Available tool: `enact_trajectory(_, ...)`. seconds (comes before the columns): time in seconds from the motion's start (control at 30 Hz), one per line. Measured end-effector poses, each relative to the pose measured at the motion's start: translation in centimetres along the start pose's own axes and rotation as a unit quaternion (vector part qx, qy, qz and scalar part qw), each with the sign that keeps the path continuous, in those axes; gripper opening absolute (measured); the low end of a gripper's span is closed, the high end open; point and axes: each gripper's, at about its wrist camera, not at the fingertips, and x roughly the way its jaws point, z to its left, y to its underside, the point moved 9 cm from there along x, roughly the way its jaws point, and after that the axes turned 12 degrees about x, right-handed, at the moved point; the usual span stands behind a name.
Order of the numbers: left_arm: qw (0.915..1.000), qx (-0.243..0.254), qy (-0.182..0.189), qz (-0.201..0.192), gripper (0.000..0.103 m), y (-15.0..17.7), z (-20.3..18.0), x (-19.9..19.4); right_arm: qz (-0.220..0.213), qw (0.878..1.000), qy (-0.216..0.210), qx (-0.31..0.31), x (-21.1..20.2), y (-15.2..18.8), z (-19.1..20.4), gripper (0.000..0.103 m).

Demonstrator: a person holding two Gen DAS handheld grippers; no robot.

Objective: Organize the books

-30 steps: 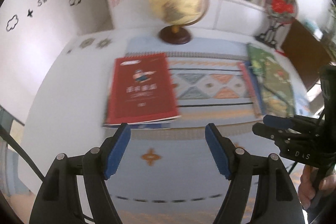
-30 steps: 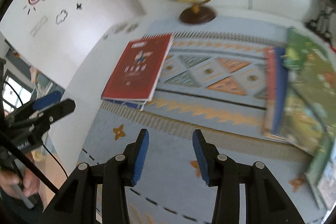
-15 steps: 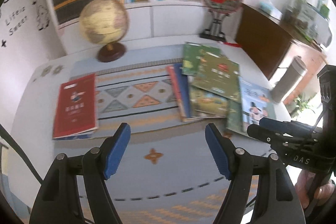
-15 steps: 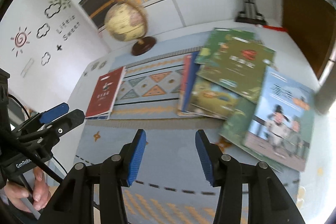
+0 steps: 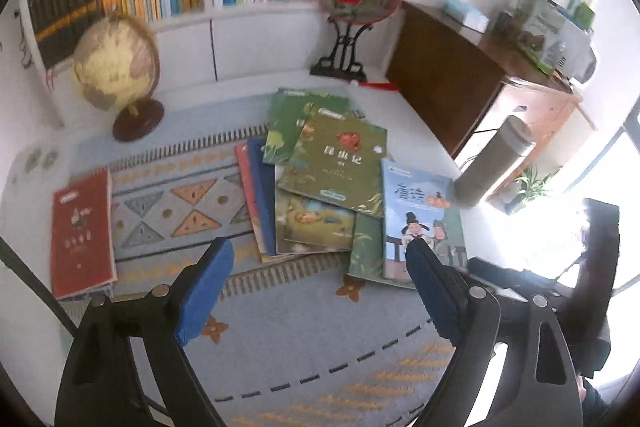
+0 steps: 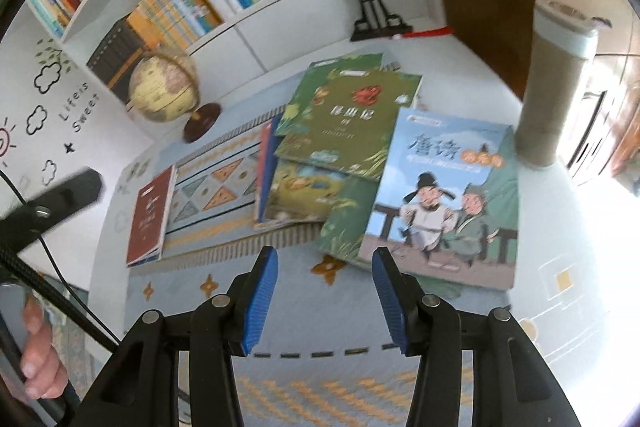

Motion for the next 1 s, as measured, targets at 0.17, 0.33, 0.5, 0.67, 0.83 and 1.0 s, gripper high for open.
enact_trajectory(0.17, 0.9982, -0.003, 0.059, 0.015, 0.087, 0.7, 0.4, 4.3, -0.005, 0.999, 0.050, 0.014, 1.4, -1.1, -3.0, 0.048)
enact_trajectory(0.33, 0.9946, 0.025, 0.093, 0.039, 0.087, 1.4, 0.2, 8.8, 0.014, 0.995, 0.072, 0.065, 3.5, -1.6, -6.9, 0.048)
enact_trajectory(0.5, 0.9863, 0.046, 0.150, 0.052, 0.087, 0.8, -1.0, 12.3, 0.026, 0.993, 0.084, 0.085, 5.8, -2.6, -8.0, 0.049)
enact_trajectory(0.67, 0.9755, 0.078, 0.197, 0.058, 0.087, 0.4, -4.9, 15.1, 0.010, 0.985, 0.134, 0.107, 5.7, -2.2, -11.7, 0.050)
enact_trajectory(0.83, 0.9589, 0.097, 0.259, 0.063, 0.087, 0.9, -10.9, 17.5, -0.027, 0.979, 0.147, 0.141, 4.5, -2.7, -17.2, 0.050)
enact_trajectory(1.0, 0.9543, 0.106, 0.267, 0.084, 0.087, 2.1, -13.9, 19.8, -0.041, 0.980, 0.129, 0.149, 5.6, -4.2, -19.6, 0.045)
